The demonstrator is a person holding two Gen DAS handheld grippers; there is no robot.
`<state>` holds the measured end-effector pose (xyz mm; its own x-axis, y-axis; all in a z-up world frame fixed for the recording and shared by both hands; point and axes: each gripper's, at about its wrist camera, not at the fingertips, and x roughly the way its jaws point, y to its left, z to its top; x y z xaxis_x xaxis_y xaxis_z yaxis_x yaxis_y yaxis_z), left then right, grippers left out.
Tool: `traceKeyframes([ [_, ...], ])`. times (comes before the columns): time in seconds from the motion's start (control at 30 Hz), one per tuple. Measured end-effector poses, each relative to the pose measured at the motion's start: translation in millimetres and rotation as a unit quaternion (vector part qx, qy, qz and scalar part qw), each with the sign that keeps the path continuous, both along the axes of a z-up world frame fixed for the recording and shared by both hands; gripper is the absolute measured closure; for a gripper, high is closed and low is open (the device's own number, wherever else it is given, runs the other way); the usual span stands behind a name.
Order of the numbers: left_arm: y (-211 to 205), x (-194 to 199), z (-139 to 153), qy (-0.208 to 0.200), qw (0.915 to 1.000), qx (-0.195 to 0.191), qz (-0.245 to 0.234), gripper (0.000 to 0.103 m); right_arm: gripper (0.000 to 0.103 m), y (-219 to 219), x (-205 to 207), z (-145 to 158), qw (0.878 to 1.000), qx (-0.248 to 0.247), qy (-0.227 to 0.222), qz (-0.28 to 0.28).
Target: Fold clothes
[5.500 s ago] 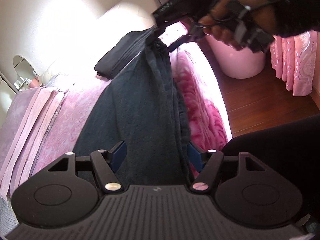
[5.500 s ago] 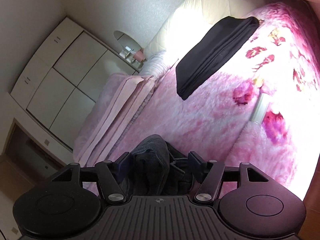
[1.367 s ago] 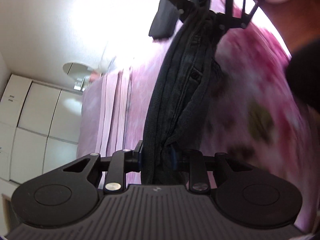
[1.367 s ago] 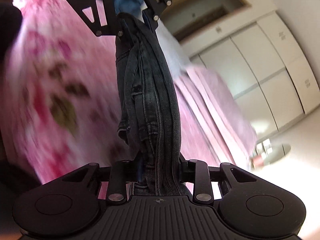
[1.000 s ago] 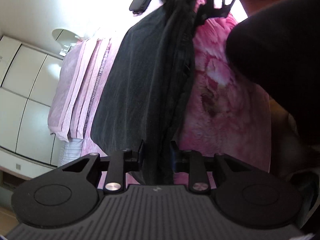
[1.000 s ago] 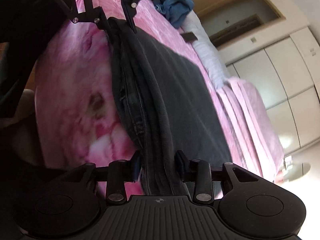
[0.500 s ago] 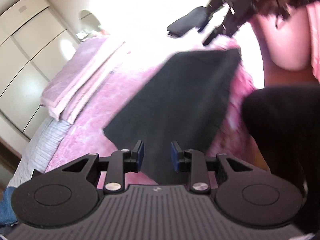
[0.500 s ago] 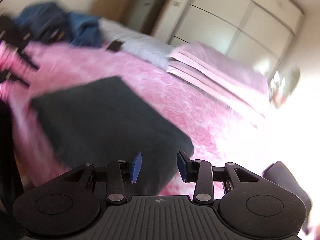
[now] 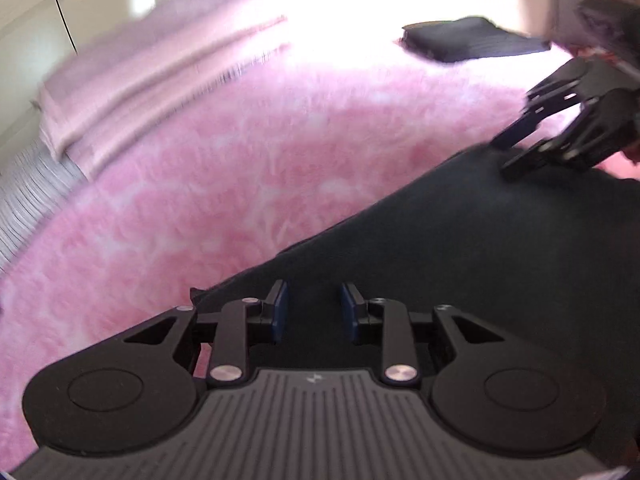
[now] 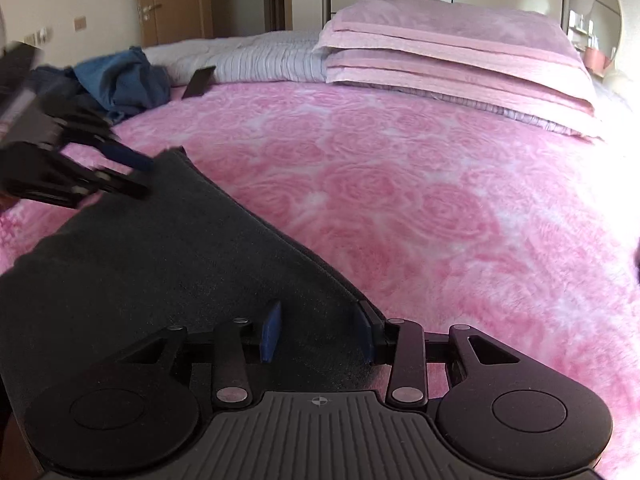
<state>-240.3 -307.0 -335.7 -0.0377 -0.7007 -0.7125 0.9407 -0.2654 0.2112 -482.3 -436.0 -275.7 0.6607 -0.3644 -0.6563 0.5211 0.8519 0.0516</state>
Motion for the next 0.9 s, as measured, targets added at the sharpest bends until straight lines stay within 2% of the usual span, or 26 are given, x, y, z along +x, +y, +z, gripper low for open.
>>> traceKeyframes([
  [0.1, -5, 6, -5, 0.004, 1.0, 0.006, 0.0, 0.064, 0.065, -7, -2, -8, 1.0, 0.015, -0.02, -0.005],
  [0.17, -6, 9, -7, 0.004, 1.0, 0.006, 0.003, 0.063, 0.065, -2, 1, -11, 1.0, 0.011, -0.015, -0.012],
  [0.27, -7, 4, -7, -0.01, 0.9999, 0.004, 0.01, 0.063, 0.065, 20, -9, 11, 0.999, -0.006, -0.021, -0.04],
  [0.37, -8, -3, -7, -0.022, 0.9995, 0.002, 0.021, 0.063, 0.065, 52, -23, 13, 0.999, -0.004, -0.026, -0.038],
  [0.43, 4, -8, 2, -0.035, 0.9992, -0.004, 0.019, 0.064, 0.065, 72, -27, -4, 0.999, -0.008, 0.033, -0.03],
  [0.53, 26, -17, 20, -0.059, 0.9981, -0.014, 0.011, 0.068, 0.065, 86, -50, -3, 0.997, 0.009, 0.03, -0.065],
  [0.6, 44, -23, 32, -0.074, 0.9969, -0.024, 0.002, 0.068, 0.065, 109, -56, 11, 0.997, -0.041, 0.035, -0.055],
  [0.67, 72, -30, 43, -0.087, 0.9953, -0.038, -0.014, 0.064, 0.064, 138, -57, 19, 0.994, -0.101, 0.042, -0.016],
  [0.73, 104, -39, 49, -0.098, 0.9931, -0.053, -0.037, 0.057, 0.053, 169, -54, 19, 0.986, -0.155, 0.052, 0.037],
  [0.77, 120, -45, 52, -0.103, 0.9917, -0.059, -0.049, 0.054, 0.033, 185, -50, 15, 0.979, -0.185, 0.062, 0.066],
  [0.8, 135, -52, 52, -0.11, 0.9901, -0.062, -0.062, 0.049, 0.026, 201, -46, 11, 0.969, -0.215, 0.073, 0.095],
  [0.83, 150, -60, 49, -0.121, 0.9876, -0.067, -0.075, 0.046, 0.026, 213, -42, 3, 0.959, -0.241, 0.085, 0.123],
  [0.9, 178, -78, 41, -0.148, 0.9806, -0.076, -0.103, 0.032, 0.026, 232, -28, -17, 0.936, -0.281, 0.129, 0.166],
])
